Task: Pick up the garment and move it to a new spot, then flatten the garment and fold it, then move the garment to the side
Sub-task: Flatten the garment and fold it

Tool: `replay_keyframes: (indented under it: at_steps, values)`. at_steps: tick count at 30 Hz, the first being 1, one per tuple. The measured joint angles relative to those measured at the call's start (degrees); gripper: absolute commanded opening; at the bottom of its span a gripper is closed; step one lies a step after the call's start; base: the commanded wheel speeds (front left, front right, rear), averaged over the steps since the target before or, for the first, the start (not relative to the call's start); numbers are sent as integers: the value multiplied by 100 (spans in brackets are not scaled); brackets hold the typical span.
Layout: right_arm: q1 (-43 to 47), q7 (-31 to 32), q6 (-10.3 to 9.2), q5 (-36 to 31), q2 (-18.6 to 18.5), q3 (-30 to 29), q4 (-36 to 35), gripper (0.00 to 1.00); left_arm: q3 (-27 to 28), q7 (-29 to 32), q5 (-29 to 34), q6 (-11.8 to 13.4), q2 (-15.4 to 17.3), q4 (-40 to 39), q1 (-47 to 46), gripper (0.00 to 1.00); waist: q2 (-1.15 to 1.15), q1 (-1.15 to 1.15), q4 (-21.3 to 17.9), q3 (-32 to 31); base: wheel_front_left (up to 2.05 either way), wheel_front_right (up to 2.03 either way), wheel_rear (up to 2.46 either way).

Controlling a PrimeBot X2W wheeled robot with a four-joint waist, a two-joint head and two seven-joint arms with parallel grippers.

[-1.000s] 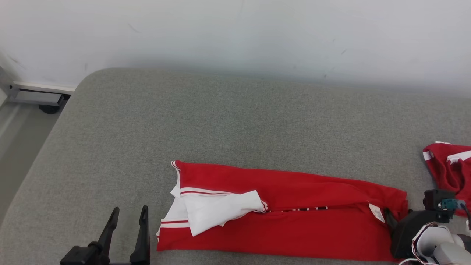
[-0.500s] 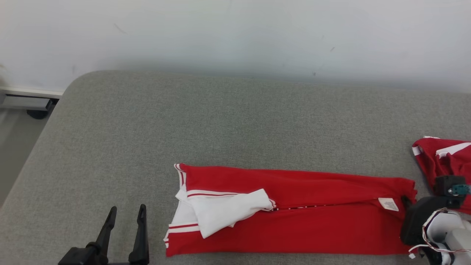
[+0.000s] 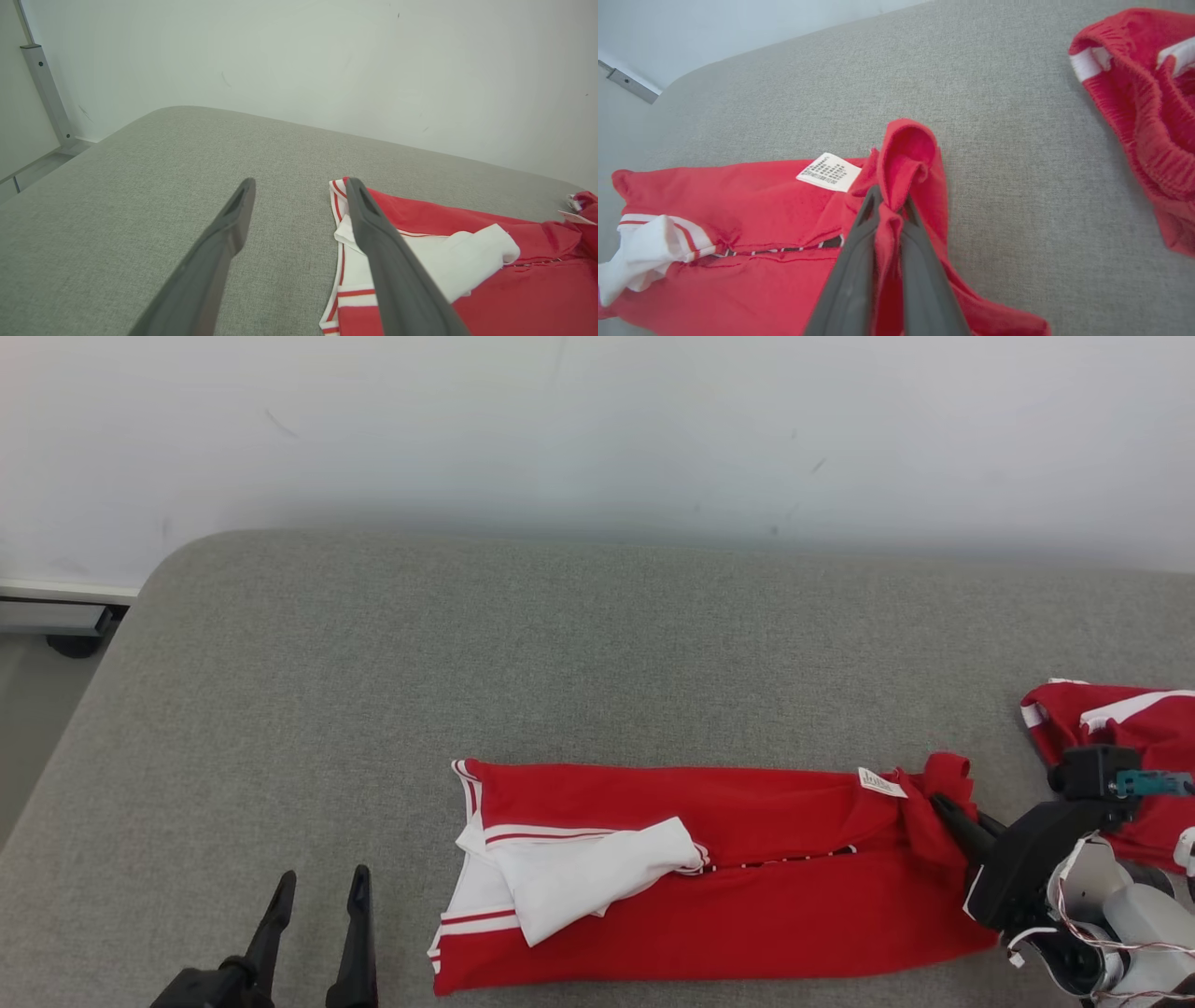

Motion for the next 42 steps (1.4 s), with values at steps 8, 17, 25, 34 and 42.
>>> replay_keyframes:
  at_steps: [8, 17, 25, 34, 42]
  values:
    - [-2, 421, 66, 460, 51, 29, -772, 0, -21, 63, 1, 0, -85, 9, 2, 100, 0, 0, -7, -50, 0, 0, 0]
    - [-5, 809, 96, 954, 512, 140, -1541, 0, -104, 107, 0, 0, -159, 38, -6, 100, 0, 0, 124, -73, 0, 0, 0]
    - [-113, 1062, -154, 1155, 981, 266, -1872, 0, -157, 135, 0, -1, -264, 87, -21, 100, -1, -1, 349, -79, 0, 0, 0]
    - [-398, 1206, -606, 1138, 1374, 431, -1831, 0, -232, 158, 0, -46, -319, 208, -163, 100, -1, -1, 660, -87, 0, 0, 0]
    - [-516, 1258, -907, 1082, 1619, 586, -1586, 0, -367, 181, 0, -99, -360, 335, -178, 100, -1, -1, 968, -129, 0, 0, 0]
